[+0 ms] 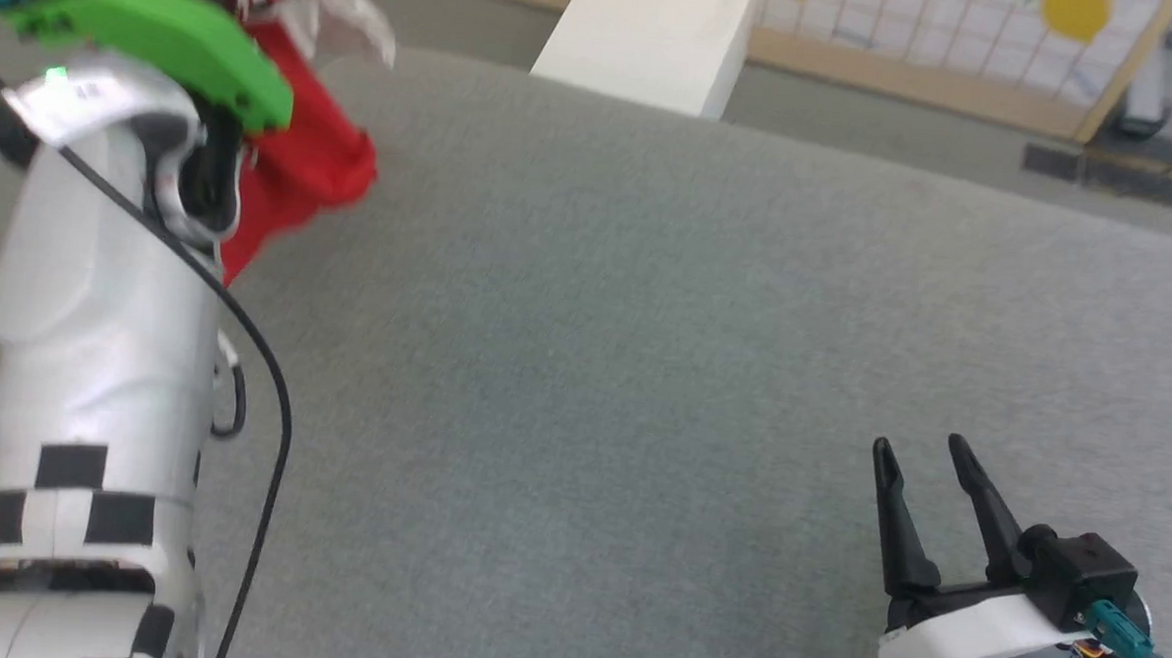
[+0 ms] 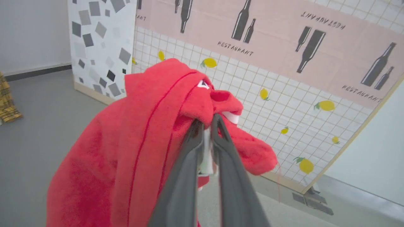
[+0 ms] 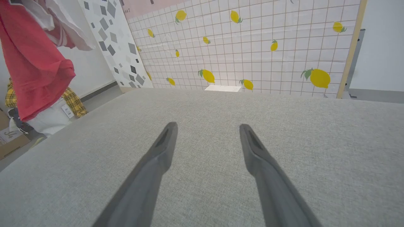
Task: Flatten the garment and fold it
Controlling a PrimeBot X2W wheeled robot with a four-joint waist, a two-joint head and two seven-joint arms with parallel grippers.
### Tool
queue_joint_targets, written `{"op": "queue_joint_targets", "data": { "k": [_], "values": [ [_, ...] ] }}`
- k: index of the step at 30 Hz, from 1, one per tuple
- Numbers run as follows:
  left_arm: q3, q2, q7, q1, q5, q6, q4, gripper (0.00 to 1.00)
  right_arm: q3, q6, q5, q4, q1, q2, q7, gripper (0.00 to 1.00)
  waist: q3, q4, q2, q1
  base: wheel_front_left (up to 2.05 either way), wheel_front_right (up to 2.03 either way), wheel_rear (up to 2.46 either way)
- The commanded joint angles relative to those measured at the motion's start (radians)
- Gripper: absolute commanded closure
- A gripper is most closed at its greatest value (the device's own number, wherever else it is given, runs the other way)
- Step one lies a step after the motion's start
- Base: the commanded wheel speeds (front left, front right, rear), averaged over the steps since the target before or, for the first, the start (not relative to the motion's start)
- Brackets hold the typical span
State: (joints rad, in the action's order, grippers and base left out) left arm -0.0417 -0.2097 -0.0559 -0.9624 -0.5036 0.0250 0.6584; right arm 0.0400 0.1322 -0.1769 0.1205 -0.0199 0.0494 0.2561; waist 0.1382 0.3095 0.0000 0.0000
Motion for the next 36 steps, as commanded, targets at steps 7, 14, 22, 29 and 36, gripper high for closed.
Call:
{"op": "queue_joint_targets", "data": {
  "k": [7,14,22,29,36],
  "values": [
    [-0.036,0.057,-0.073,-0.058,-0.071,0.066,-0.123,1.0,-0.003,-0.002,-0.029,0.026,-0.004,0.001,0.006,0.0,-0.118,-0.166,0.0,0.0,0.0,0.0,0.0],
    [-0.112,0.132,-0.122,-0.023,-0.135,0.085,-0.188,1.0,-0.041,-0.002,-0.02,0.03,0.003,0.001,0.006,0.0,-0.126,-0.285,0.0,0.0,0.0,0.0,0.0],
    [-0.244,0.158,-0.119,0.114,-0.219,0.066,-0.156,1.0,-0.067,-0.002,0.001,0.035,-0.006,0.001,0.006,0.0,-0.111,-0.377,0.0,0.0,0.0,0.0,0.0],
    [-0.485,0.159,-0.134,0.265,-0.3,0.008,-0.052,1.0,-0.078,-0.002,0.006,0.034,-0.007,0.001,0.006,0.0,-0.093,-0.41,0.0,0.0,0.0,0.0,0.0],
    [-0.668,0.159,-0.273,0.375,-0.384,-0.056,0.062,1.0,-0.078,-0.002,0.001,0.033,-0.004,0.001,0.006,0.0,-0.086,-0.408,0.0,0.0,0.0,0.0,0.0]
  ]
}}
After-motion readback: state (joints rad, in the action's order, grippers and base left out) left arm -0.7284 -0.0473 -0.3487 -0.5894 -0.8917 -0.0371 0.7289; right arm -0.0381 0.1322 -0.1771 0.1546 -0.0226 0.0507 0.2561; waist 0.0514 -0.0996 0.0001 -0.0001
